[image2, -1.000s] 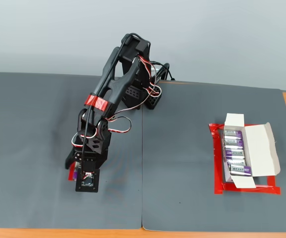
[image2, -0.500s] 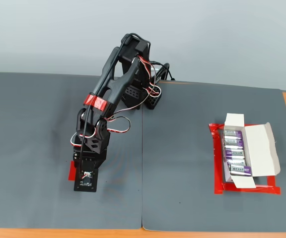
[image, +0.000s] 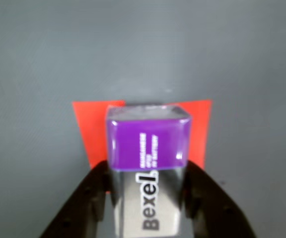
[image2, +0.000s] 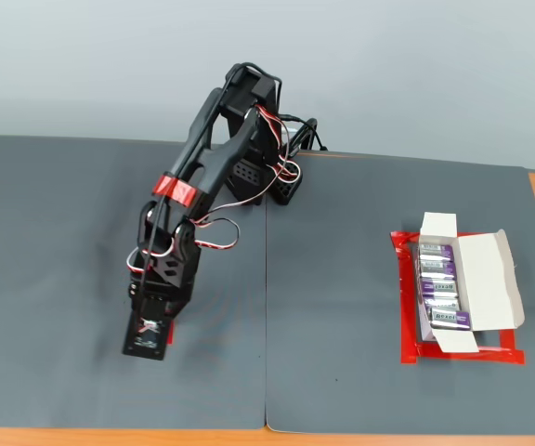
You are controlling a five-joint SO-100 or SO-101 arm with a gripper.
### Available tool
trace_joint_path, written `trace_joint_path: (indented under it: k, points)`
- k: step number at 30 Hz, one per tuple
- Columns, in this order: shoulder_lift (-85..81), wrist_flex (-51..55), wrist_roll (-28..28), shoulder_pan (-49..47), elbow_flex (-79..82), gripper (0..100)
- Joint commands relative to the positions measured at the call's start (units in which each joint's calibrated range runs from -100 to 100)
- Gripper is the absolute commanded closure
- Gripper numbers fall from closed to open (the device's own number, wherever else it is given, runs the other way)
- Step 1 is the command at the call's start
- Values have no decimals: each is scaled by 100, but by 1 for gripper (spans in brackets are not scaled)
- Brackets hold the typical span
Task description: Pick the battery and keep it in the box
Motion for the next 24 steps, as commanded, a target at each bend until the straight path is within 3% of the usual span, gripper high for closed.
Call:
trace_joint_path:
  k: [1,24]
  points:
    - [-557,30,-115,-107,-300,92]
    - [-2491,724,-396,-1129,-671,92]
